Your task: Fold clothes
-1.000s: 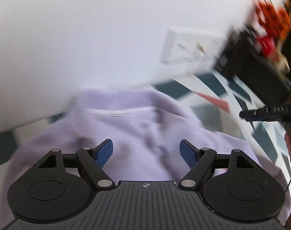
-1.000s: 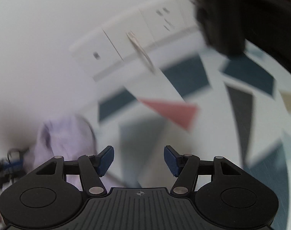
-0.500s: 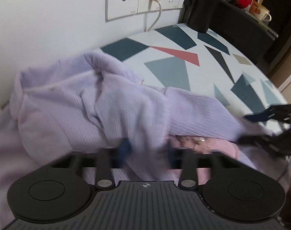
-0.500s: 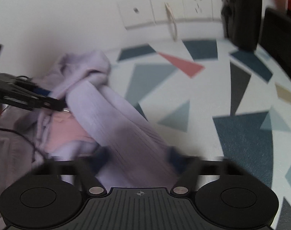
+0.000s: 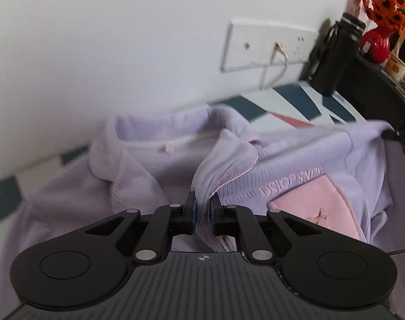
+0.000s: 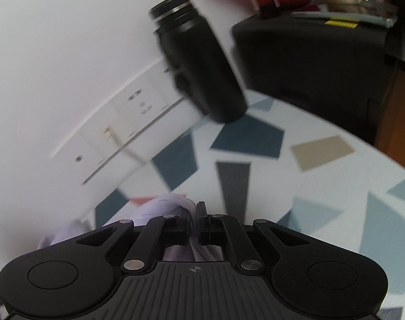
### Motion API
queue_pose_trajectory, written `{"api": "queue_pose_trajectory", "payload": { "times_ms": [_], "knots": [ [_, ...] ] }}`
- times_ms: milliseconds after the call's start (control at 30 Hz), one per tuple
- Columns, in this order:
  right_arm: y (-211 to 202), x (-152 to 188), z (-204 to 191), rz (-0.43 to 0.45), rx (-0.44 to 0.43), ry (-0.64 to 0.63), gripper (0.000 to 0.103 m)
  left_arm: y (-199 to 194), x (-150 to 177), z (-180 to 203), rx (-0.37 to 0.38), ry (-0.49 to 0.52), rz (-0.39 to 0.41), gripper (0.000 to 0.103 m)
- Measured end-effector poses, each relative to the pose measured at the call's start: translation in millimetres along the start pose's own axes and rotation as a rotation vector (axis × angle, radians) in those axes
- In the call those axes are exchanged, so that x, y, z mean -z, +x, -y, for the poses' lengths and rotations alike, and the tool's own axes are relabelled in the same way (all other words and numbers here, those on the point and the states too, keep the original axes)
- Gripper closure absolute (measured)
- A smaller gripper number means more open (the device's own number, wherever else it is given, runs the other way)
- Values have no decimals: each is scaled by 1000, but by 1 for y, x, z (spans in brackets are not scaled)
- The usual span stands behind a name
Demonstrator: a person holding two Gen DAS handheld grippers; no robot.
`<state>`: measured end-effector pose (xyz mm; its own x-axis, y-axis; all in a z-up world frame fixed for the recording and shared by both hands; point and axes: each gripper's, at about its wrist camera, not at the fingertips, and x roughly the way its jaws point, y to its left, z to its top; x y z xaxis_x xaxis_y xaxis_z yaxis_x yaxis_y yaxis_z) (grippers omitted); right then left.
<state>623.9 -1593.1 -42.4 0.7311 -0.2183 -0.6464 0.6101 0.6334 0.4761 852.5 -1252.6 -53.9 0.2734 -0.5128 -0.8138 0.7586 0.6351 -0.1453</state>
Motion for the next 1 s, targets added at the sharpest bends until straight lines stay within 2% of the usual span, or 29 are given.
{"api": "queue_pose_trajectory", "payload": {
  "times_ms": [67, 133, 167, 200, 233, 267, 333, 367, 433, 567, 700, 733, 767, 800, 867, 900, 933, 1000],
  "knots": [
    [10, 2, -3, -2, 91, -81, 99, 23, 5, 8, 18, 13, -55, 93],
    [30, 10, 0, -55, 173, -140, 98, 44, 11, 14, 16, 25, -108, 90],
    [40, 14, 4, -98, 202, -153, 98, 47, 13, 16, 1, 41, -112, 83],
    [49, 19, 8, -144, 232, -165, 92, 49, 12, 18, -8, 61, -119, 78],
    [51, 22, 10, -160, 248, -169, 82, 49, 10, 19, -12, 78, -139, 67],
    [53, 25, 13, -174, 264, -172, 78, 47, 5, 18, -9, 98, -152, 51],
    [43, 22, 12, -145, 244, -162, 70, 40, -7, 18, 4, 147, -159, 38],
    [37, 20, 11, -133, 222, -157, 68, 36, -14, 18, 17, 164, -155, 38],
    [24, 14, 8, -101, 155, -149, 57, 30, -32, 17, 59, 162, -127, 38],
    [21, 1, 2, -52, 48, -141, 48, 48, -73, 28, 91, 107, -83, 38],
    [59, 0, -14, -126, 56, -206, 48, 93, -96, 47, 58, 89, -107, 38],
    [67, 5, -19, -154, 69, -241, 47, 104, -98, 50, 38, 90, -113, 42],
    [76, 9, -23, -179, 89, -280, 47, 112, -98, 50, 25, 86, -111, 76],
    [80, 13, -27, -181, 104, -315, 47, 117, -98, 49, 18, 77, -105, 92],
    [83, 20, -33, -173, 132, -377, 55, 119, -97, 51, -16, 82, -64, 91],
    [83, 22, -36, -152, 155, -393, 82, 118, -95, 56, -38, 114, -35, 91],
    [83, 24, -38, -134, 155, -406, 96, 118, -93, 61, -62, 148, -11, 91],
    [88, 27, -42, -95, 168, -431, 97, 122, -92, 66, -102, 181, 18, 91]
  ]
}}
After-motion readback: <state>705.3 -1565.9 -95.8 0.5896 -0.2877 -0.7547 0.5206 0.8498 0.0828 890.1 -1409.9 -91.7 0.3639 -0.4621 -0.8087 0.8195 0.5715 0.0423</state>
